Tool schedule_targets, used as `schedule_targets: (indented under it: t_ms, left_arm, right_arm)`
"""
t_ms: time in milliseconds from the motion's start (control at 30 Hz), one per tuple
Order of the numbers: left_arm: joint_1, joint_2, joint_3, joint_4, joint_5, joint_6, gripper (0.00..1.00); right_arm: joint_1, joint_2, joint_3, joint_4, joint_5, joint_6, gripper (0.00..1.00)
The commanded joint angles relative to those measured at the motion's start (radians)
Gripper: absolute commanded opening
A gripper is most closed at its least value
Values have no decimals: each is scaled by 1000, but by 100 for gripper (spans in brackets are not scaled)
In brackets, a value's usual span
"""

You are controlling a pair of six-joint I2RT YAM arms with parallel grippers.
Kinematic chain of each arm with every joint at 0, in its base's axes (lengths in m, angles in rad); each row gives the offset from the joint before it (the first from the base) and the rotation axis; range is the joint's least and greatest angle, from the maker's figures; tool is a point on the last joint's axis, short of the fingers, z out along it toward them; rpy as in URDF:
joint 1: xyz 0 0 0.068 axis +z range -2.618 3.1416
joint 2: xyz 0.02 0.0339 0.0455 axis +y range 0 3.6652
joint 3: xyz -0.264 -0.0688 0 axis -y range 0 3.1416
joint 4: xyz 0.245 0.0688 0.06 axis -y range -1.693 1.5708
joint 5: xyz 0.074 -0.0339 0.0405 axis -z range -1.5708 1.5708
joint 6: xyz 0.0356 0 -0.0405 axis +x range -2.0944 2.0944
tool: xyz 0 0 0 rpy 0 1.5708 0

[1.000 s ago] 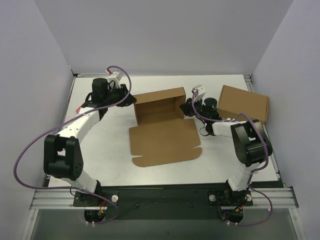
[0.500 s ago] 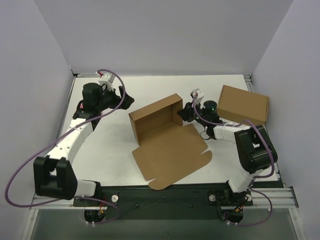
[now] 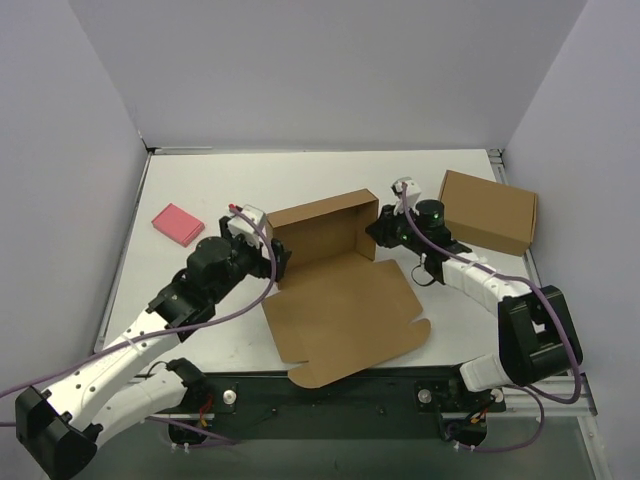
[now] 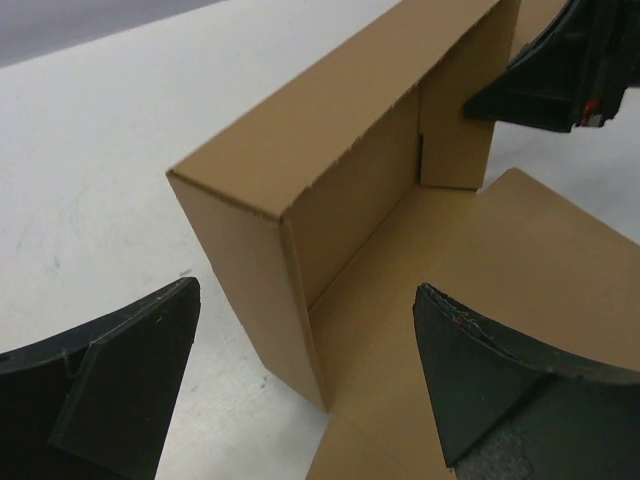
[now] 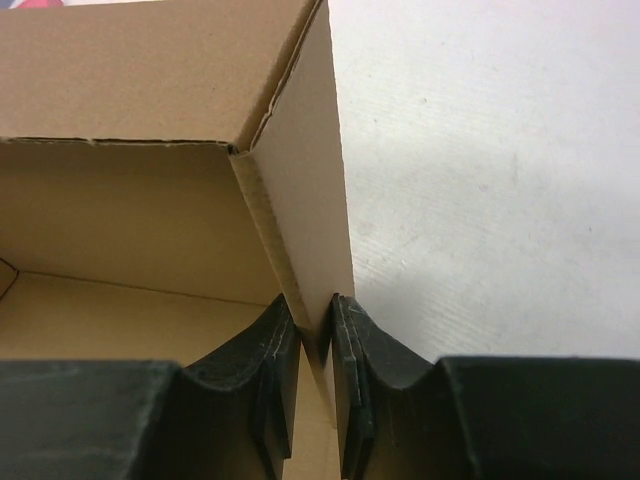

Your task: Fold the paper box

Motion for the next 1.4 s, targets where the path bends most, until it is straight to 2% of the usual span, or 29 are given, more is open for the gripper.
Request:
schedule_targets:
  t_ms: [0,267,333,400,467,567,600,667,700,800,967,1167,1367]
  left_arm:
    - [-78,-21,-54,-31,-228,-76,97]
    - [-101,81,-82,31,-263,-107,97]
    - [-104,103,-84,44,-296,-116,95]
    - [-108,128,-90,77,-290,-111,88]
    - [-117,150,-94,119,-285,-98,71]
    - [-140,183,-90,145,-320,-75,56]
    - [-147,190,-88,157,-328,-67,45]
    - [-165,209,-87,166,-358,-50,31]
    - [-171,215,-85,170,-371,-48,20]
    - [-191,224,-81,170,-404,-45,9]
    - [-223,238,-70,167,-469,-38,1]
    - [-225,244,-54,150,-533,-35,0]
    - [-225,270,-38,154,-521,-30,0]
  right_arm:
    - [11,-70,5,-113,60,31,0]
    - [17,-123,-21,-144,86,51,0]
    - [23,-129,-27,-146,97,55,0]
    - [28,-129,-29,-147,104,58,0]
    - [39,-126,-32,-150,129,57,0]
    - [55,-125,-30,-155,164,61,0]
    - [59,-125,-33,-153,175,61,1]
    - [83,-131,-35,-156,240,61,1]
    - [89,-134,-33,-159,267,63,1]
    - [135,-143,-35,-172,407,74,1]
    - [186,-105,2,-227,580,77,0]
    - [204,-73,17,-287,776,113,0]
    - [206,-37,24,-273,913,161,0]
